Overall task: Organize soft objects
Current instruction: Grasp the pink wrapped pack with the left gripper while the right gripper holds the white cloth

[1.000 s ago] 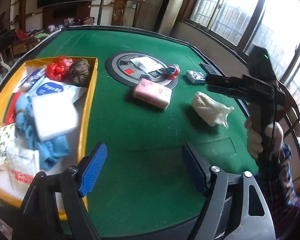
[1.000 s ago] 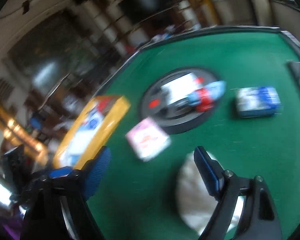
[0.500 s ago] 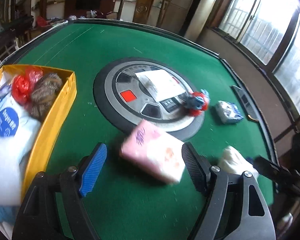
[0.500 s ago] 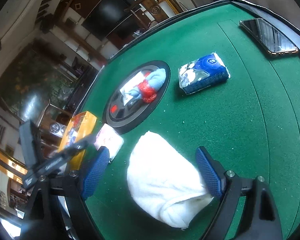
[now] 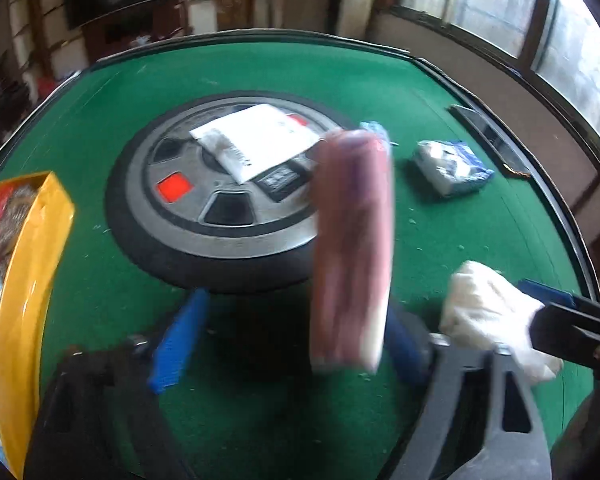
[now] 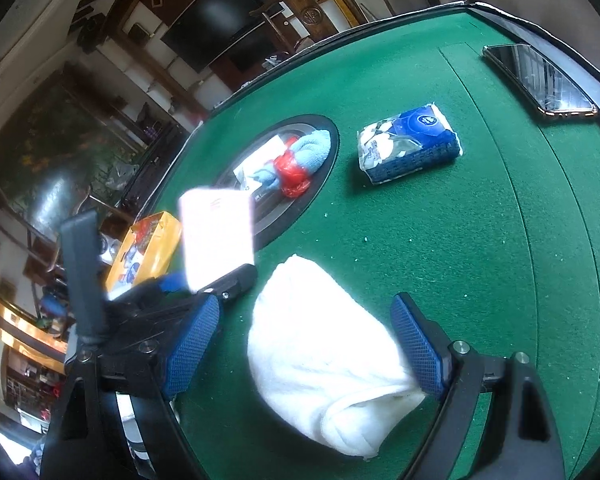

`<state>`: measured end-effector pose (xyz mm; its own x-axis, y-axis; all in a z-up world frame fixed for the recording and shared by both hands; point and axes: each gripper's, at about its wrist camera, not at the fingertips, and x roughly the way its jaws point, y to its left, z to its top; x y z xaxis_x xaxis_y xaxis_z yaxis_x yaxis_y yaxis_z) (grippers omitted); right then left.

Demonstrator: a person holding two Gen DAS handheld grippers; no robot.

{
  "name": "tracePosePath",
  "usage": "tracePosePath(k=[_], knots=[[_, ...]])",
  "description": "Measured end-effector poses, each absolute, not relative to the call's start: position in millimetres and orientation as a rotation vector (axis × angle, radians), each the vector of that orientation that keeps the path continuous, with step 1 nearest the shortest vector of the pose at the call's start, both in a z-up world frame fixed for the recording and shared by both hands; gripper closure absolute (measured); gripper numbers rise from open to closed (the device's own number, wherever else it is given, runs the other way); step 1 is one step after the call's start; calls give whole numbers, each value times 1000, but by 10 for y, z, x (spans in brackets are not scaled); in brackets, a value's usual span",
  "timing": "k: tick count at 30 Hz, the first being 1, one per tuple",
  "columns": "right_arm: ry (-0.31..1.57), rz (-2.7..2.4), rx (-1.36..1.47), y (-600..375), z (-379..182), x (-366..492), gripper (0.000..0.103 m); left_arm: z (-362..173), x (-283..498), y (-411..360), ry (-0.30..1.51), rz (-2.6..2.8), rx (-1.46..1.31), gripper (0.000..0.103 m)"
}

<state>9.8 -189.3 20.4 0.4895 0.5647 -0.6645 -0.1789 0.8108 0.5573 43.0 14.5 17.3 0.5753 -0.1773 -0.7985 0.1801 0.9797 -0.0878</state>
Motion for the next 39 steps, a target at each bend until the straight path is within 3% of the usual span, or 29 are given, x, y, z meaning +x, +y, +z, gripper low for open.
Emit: tracePosePath(k=[1, 2, 10, 12, 17, 19, 22, 26, 27, 28, 29, 32, 34, 39], knots=[[961, 467, 441, -1884, 206, 95, 19, 196, 417, 147, 937, -240, -13, 69], [962, 464, 433, -1854, 202, 108, 19, 214, 423, 160, 951, -263, -39, 77], [978, 447, 404, -1820, 175, 117, 19, 244, 376, 26, 945, -333, 31, 77], [985, 449, 408, -1822, 165, 125, 19, 248, 356, -37, 934, -332, 79, 72], [994, 452, 416, -1827, 143, 124, 19, 338, 320, -94, 842, -263, 209, 38], [998, 457, 410, -1809, 142, 118, 19, 393, 344, -55, 804, -228, 238, 37], [1003, 456, 385, -1763, 151, 105, 19, 431, 436, -58, 775, -203, 277, 27], [1007, 443, 344, -1716, 160, 82, 19, 345, 544, -257, 730, -200, 413, 27], [1005, 439, 335, -1710, 161, 75, 19, 333, 574, -293, 720, -200, 435, 28], [1004, 439, 333, -1704, 162, 66, 19, 331, 605, -300, 729, -215, 433, 42], [1004, 446, 330, -1696, 161, 62, 19, 326, 643, -292, 761, -244, 405, 74], [996, 433, 279, -1631, 169, 29, 19, 347, 711, -205, 847, -324, 270, 85], [989, 419, 231, -1573, 176, 1, 20, 398, 669, -153, 839, -337, 243, 85], [952, 392, 157, -1516, 203, -57, 37, 639, 395, 190, 809, -348, 125, 85]])
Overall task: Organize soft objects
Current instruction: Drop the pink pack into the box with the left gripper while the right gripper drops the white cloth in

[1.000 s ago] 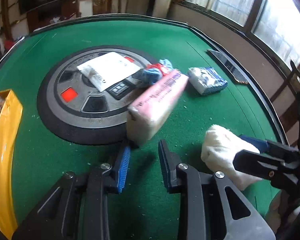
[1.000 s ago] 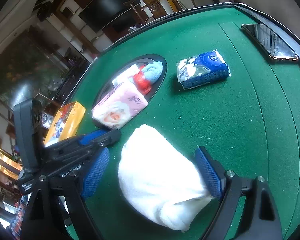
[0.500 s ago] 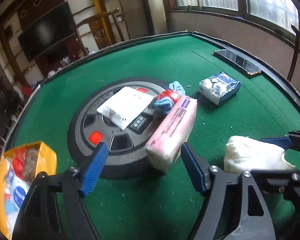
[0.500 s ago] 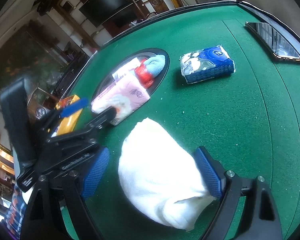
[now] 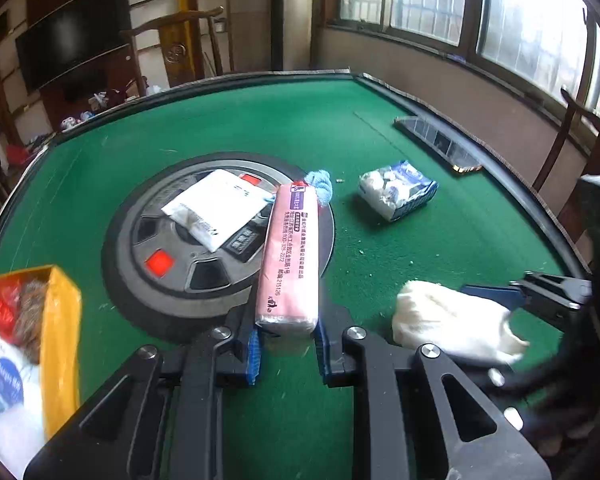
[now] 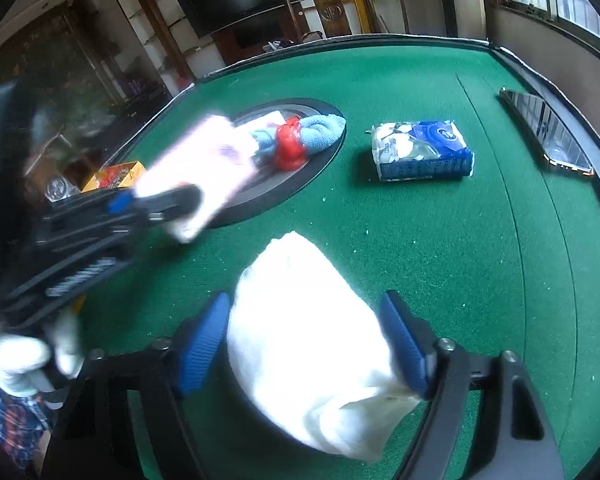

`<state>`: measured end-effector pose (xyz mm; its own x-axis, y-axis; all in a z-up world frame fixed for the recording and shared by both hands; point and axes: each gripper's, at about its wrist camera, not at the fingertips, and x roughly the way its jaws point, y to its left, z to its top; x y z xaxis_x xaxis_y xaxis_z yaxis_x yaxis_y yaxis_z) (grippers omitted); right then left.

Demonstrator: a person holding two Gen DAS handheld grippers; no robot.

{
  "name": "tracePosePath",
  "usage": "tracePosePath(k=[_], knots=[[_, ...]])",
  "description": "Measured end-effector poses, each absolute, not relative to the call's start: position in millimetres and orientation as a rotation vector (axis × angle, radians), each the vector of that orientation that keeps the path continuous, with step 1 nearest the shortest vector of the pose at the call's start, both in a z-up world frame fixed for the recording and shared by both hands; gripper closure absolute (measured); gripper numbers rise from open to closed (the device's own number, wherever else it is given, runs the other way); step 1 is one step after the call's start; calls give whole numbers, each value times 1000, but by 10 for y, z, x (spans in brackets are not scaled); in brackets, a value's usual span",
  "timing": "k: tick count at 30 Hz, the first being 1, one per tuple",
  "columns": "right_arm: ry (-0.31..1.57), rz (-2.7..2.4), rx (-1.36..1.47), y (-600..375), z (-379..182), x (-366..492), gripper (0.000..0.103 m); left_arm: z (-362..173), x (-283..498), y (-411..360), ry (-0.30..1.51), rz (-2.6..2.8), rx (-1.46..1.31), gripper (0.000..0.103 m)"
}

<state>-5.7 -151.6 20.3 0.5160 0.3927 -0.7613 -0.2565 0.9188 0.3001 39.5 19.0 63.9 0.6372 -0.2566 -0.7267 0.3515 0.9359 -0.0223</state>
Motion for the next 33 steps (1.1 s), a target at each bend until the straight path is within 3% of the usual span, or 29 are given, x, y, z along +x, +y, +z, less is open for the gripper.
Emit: tracePosePath(k=[8, 15, 26, 30, 33], knots=[[947, 355, 119, -1493, 179, -78, 59, 1033, -342, 1385, 744, -228, -51, 84], [922, 302, 127, -1514, 244, -102, 69, 935, -759, 2699, 753, 30, -193, 84], [899, 465, 159, -941, 790, -320, 70, 448, -821, 3268, 859, 198, -248, 82], [910, 617, 140, -361, 981, -405, 70, 362, -869, 3305, 914, 231, -227, 64], [937, 740, 123, 140, 1032, -499, 70, 439, -970, 3354, 878, 216, -258, 60]])
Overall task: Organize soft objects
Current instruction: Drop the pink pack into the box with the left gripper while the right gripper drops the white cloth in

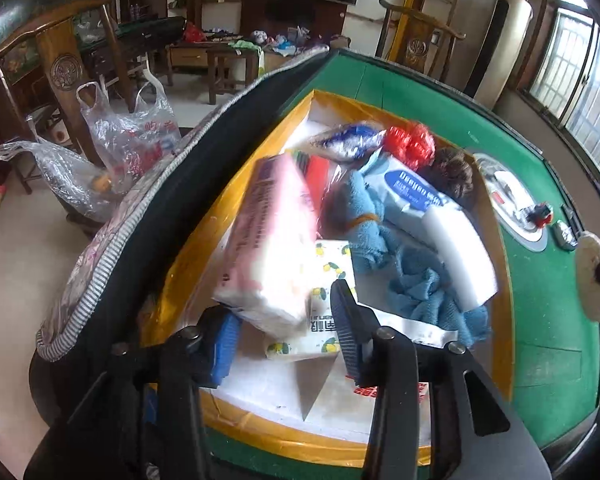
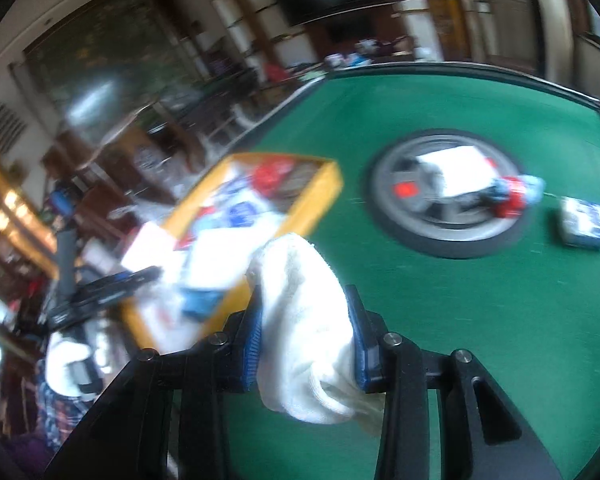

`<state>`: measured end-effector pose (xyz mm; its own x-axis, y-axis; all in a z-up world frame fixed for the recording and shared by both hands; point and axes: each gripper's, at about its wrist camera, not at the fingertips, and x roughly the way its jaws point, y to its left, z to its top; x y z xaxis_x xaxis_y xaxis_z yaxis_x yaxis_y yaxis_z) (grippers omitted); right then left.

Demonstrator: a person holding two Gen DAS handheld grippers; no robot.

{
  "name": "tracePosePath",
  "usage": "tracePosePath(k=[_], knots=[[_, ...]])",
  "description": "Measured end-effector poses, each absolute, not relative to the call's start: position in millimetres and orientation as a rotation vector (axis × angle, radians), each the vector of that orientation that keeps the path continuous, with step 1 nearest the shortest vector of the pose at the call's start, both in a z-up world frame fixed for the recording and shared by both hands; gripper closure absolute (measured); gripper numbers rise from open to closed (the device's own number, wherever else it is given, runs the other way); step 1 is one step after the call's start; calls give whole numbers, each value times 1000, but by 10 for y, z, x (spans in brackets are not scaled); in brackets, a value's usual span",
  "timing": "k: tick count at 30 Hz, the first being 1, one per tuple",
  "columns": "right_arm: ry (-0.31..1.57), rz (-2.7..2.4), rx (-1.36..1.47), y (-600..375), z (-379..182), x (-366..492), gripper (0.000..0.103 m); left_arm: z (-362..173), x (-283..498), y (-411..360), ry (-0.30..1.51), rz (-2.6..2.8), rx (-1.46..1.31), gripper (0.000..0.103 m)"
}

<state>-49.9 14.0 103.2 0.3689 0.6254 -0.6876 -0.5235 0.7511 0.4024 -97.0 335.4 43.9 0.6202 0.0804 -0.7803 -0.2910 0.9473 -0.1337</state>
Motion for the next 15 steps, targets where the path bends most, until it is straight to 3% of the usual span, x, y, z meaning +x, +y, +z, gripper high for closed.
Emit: tracePosePath(k=[5, 15], knots=[[1006, 918, 88, 1009, 983, -663, 70, 699, -1194, 3409, 767, 215, -298, 45], [1130, 961, 84, 1908, 462, -812, 70, 853, -1457, 3543, 655, 176, -404, 44]])
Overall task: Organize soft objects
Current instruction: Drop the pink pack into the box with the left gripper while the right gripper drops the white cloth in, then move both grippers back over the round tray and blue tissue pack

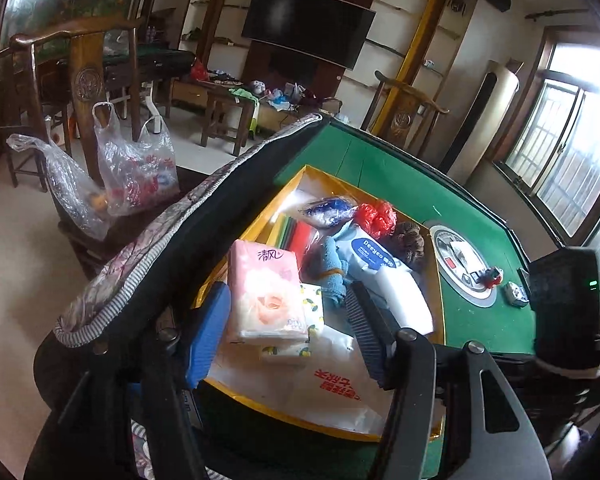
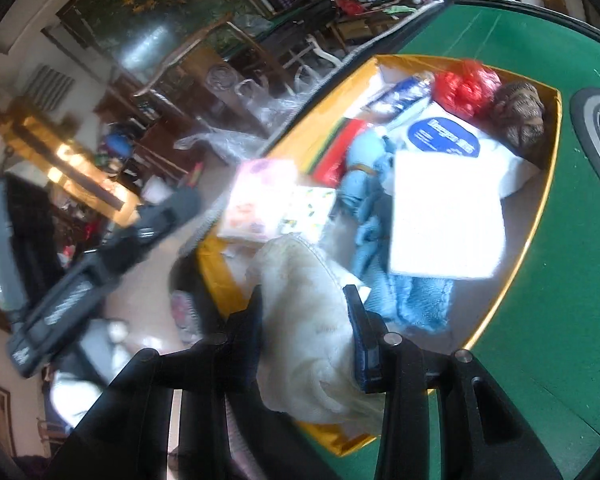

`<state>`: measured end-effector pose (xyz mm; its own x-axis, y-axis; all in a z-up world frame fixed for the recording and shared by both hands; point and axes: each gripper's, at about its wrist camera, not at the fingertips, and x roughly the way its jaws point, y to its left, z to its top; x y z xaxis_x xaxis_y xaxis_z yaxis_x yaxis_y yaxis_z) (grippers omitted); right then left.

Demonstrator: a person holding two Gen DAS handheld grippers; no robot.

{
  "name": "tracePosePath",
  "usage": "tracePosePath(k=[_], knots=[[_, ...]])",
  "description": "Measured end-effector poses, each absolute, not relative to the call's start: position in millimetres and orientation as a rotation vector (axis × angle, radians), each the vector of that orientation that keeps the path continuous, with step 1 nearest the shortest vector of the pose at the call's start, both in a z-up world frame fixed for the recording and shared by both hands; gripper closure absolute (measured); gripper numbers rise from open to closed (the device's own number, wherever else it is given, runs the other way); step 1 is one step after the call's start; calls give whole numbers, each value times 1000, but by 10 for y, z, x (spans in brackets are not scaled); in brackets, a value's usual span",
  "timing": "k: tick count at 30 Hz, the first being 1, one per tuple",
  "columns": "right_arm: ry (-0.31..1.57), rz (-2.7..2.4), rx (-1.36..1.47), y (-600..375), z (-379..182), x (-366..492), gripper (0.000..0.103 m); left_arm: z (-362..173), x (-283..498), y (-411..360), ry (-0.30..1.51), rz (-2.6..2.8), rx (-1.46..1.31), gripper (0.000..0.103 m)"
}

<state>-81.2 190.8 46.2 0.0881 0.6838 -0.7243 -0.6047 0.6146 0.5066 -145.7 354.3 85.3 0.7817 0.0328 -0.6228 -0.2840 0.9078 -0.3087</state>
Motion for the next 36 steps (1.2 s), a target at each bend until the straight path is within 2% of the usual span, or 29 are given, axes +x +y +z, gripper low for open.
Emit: tracePosePath(k=[6, 9, 11, 12, 15, 17, 21, 24, 32, 36], knots=[[1070, 782, 20, 1805, 388, -790, 69, 852, -1503, 3482, 634, 190, -365, 44], [1078, 800, -13, 1868, 433, -830, 60, 849, -1496, 3400, 627, 203, -331, 44], [1058, 829, -8, 1840, 512, -841, 48, 843, -1492, 3351, 632, 219, -307, 44], [1035, 836, -8, 1828, 556, -864, 46, 839, -1498, 3330, 635, 227, -298, 43], [958, 855, -2, 1756, 698, -931, 39, 833, -1497, 3286, 652, 266, -272, 35], [917, 852, 4, 1694, 758, -970, 34, 834, -1503, 3267, 657, 291, -262, 34], [851, 829, -10, 1498, 859, -1012, 33, 858, -1498, 3205, 661, 343, -234, 28], [824, 800, -22, 1415, 882, -1008, 33, 878, -1484, 3139, 666, 379, -211, 28], [832, 738, 19, 974, 832, -926, 32, 987, -1476, 2893, 652, 411, -141, 28], [833, 707, 39, 746, 809, -898, 32, 1031, -1464, 2753, 649, 410, -110, 24]])
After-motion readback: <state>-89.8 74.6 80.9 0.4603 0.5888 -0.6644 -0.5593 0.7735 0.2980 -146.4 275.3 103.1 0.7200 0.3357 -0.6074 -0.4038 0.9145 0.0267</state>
